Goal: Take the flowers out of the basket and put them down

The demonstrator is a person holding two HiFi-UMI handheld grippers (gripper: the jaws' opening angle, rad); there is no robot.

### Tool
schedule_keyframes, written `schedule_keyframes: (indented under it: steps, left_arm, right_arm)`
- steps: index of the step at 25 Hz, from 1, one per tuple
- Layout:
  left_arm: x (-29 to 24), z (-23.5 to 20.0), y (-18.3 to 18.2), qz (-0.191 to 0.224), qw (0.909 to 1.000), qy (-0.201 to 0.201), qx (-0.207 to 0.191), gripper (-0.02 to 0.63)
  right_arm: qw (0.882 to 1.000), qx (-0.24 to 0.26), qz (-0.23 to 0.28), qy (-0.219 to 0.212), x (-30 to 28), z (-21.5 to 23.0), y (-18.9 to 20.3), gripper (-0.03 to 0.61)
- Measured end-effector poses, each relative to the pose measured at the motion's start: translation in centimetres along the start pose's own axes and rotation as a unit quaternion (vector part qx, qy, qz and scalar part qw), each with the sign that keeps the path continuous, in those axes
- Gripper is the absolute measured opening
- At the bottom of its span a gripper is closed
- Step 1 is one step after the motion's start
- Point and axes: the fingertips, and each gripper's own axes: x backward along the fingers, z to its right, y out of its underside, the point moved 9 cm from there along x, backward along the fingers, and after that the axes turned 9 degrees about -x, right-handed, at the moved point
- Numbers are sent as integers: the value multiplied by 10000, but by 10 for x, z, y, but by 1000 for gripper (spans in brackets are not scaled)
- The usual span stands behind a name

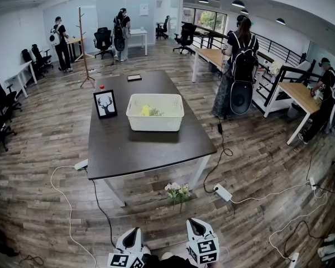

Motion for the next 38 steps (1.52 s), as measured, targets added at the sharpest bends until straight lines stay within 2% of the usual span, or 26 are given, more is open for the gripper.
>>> schedule_keyframes:
  steps: [9,14,19,22,26,29,38]
  left_arm:
    - [-17,2,-4,197,9996,175,-58,8]
    - [-17,5,-2,239,9995,187,-118,8]
    - [-25,0,3,212,9995,235,-4,8]
    - [-40,-5,4,203,9991,370,-48,8]
    - [-66,-19,-3,237,9988,408,154,8]
    - [-86,-29,-9,192,9986,482,90,8]
    - [-151,-73,-41,163,9981,596,88,8]
  right_arm:
    - [9990,409,187,40,-3,-11,-2,6]
    - [9995,134,242,-126,-3,-12,-4,6]
    - [9996,51,216,-194,-6,-10,2,8]
    - [9997,40,195,-159,-16,-8,4,6]
    - [9999,23,101,-123,-35,-4,-4,6]
    - [9999,-55,62,-106,-55,-2,-10,8]
    - [9996,-151,223,-58,-118,-3,-54,6]
